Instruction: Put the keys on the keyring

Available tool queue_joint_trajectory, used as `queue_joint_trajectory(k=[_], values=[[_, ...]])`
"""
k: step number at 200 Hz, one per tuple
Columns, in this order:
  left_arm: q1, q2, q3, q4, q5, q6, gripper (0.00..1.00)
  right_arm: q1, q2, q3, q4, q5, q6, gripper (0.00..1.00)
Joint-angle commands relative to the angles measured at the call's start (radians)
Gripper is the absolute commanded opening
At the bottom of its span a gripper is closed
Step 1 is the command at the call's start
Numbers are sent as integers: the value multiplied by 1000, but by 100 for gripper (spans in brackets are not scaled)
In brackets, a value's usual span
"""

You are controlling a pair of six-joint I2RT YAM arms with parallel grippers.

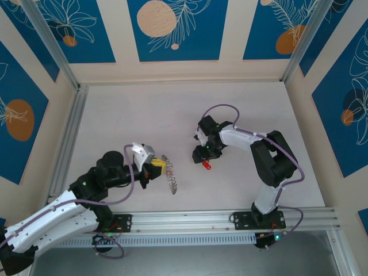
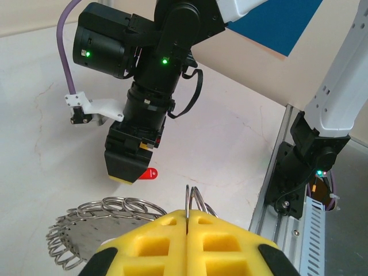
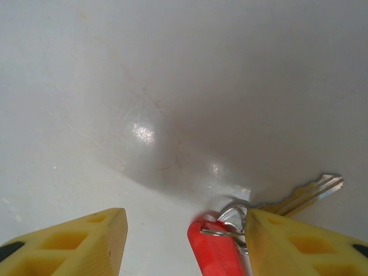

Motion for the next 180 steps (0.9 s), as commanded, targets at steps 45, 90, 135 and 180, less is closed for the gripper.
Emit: queue_joint_trajectory(k=[45, 90, 135, 180], values=[[-1, -4, 38, 50, -1, -2, 0, 39, -47, -43, -50, -20, 55, 52], [2, -8, 45, 44, -1, -2, 0, 68, -30, -24, -44, 3, 56, 51], [4, -10, 48, 40, 1, 0, 0, 78, 5, -8, -47, 86, 96, 44], [5, -18, 44, 39, 1, -2, 0, 88, 30, 13, -58, 176, 130, 33]])
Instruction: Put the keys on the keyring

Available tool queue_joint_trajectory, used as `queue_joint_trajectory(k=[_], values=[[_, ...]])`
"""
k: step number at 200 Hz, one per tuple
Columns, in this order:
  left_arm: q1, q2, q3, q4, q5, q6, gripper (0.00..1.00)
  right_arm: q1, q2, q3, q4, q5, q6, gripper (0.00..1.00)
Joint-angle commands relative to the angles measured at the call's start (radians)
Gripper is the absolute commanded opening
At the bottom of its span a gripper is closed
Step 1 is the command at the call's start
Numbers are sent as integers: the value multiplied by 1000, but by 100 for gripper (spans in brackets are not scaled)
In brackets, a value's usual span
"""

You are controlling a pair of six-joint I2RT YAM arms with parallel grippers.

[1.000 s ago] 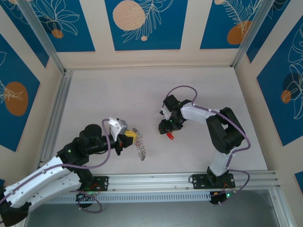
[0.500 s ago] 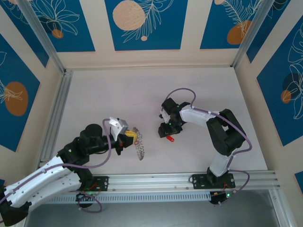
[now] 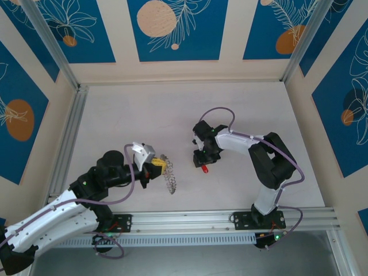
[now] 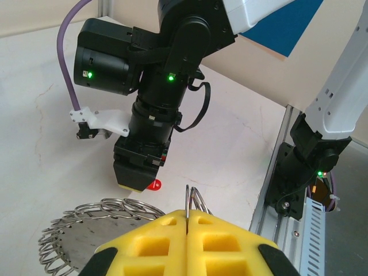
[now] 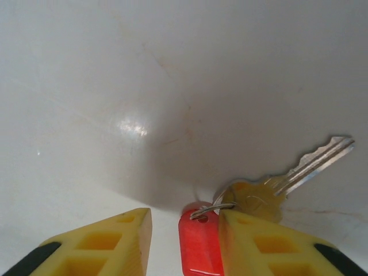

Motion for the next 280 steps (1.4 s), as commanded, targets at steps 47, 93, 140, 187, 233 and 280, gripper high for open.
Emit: queue_joint_trajectory(k=[47, 93, 140, 187, 233, 280], values=[[5, -39, 29, 43, 1, -3, 0, 33, 68, 59, -57, 166, 50, 19], [5, -47, 28, 38, 2, -2, 0, 83, 36, 60, -82, 249, 73, 11], [4, -52, 24, 34, -1, -3, 0, 130, -119, -6, -78, 253, 113, 1], [5, -49, 23, 37, 1, -6, 0, 126, -312, -107, -45, 156, 133, 0], [5, -52, 23, 30, 1, -6, 0, 188, -569, -222, 138, 12, 33, 0], [5, -54, 40, 1, 11, 15, 0, 323, -838, -261, 215, -65, -125, 0]])
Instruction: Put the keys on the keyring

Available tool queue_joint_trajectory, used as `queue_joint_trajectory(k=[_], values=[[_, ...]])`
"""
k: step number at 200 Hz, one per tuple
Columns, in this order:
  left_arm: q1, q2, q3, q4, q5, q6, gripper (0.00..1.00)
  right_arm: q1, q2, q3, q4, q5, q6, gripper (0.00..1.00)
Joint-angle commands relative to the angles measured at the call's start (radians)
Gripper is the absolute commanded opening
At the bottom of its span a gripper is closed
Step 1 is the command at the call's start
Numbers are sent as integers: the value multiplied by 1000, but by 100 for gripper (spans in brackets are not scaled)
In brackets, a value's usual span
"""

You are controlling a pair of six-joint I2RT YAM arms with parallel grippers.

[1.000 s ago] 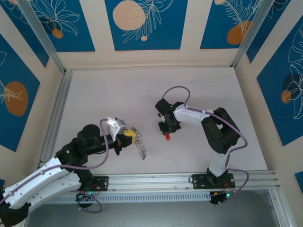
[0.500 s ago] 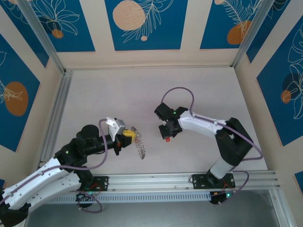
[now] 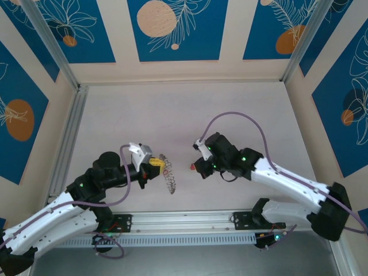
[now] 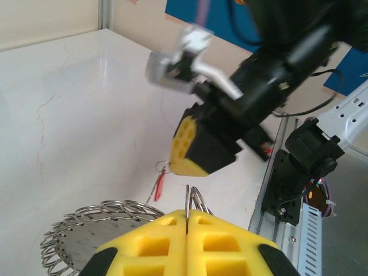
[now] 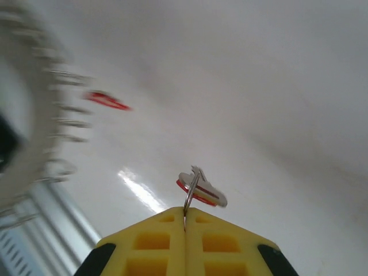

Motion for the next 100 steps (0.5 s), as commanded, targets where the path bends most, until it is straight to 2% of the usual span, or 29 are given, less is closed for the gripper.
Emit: queue_joint_trajectory(k=[1, 50, 72, 100], values=[[4, -15, 40, 3, 10, 16, 0, 57, -116, -18, 72, -85, -100, 0], [4, -12, 91, -62, 27, 59, 0, 123, -199, 58, 22, -147, -149, 0], [2, -14, 116, -85, 90, 83, 0, 165, -187, 99, 19, -180, -182, 0], [-11, -15, 140, -86, 184, 99, 0, 171, -170, 155, -2, -257, -233, 0]])
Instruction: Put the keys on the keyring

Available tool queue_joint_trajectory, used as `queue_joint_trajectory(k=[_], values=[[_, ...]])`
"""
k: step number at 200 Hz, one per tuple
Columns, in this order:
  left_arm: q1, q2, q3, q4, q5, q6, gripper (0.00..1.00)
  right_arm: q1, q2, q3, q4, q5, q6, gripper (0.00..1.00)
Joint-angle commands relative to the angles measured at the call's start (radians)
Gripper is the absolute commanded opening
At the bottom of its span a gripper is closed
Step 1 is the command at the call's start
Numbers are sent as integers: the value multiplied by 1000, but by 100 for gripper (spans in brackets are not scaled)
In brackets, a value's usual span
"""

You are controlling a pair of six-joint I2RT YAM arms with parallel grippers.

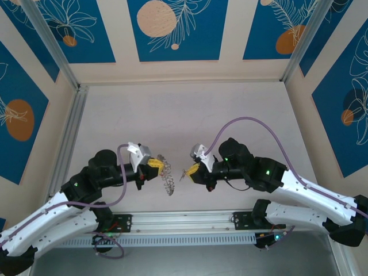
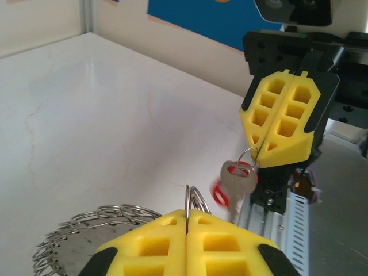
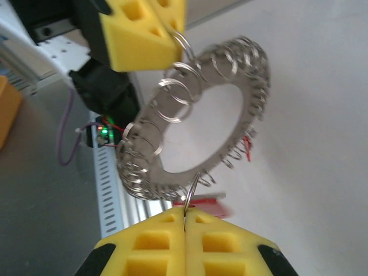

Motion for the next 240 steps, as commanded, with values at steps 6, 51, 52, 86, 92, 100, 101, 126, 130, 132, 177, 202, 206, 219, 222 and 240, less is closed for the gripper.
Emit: queue_joint_trajectory(k=[6, 51, 52, 86, 92, 100, 101, 126, 130, 132, 177, 202, 206, 219, 222, 240], values=[[-12, -10, 62, -3, 129, 46, 0, 7, 8, 70, -23, -108, -81, 0], [-12, -5, 128, -95, 206, 114, 0, -55, 5, 83, -17, -256, -134, 0], [-12, -4, 128, -97, 208, 114, 0, -57, 5, 83, -16, -259, -135, 0], [-12, 39, 145, -125, 253, 152, 0, -117, 15, 70, 28, -367, -150, 0], [-12, 50, 147, -122, 257, 154, 0, -123, 16, 70, 36, -380, -152, 0], [-13, 63, 151, -118, 265, 158, 0, -128, 17, 70, 42, -398, -155, 0], [-12, 65, 152, -117, 266, 158, 0, -129, 17, 70, 42, -398, -155, 0], [-13, 114, 171, -119, 294, 180, 0, -133, 26, 70, 53, -440, -161, 0], [-12, 122, 174, -122, 298, 185, 0, -133, 27, 70, 55, -445, -161, 0], [-12, 127, 177, -123, 299, 187, 0, -134, 28, 71, 55, -447, -162, 0], [-12, 165, 194, -122, 323, 212, 0, -131, 43, 77, 21, -462, -179, 0], [-14, 167, 192, -120, 337, 210, 0, -131, 58, 89, -5, -462, -196, 0], [-14, 167, 192, -121, 338, 210, 0, -130, 62, 91, -9, -464, -199, 0], [-14, 163, 192, -125, 343, 211, 0, -128, 76, 100, -19, -467, -207, 0], [-14, 162, 191, -125, 343, 212, 0, -127, 78, 102, -22, -467, -208, 0], [-16, 156, 189, -120, 351, 207, 0, -122, 88, 107, -24, -460, -210, 0]])
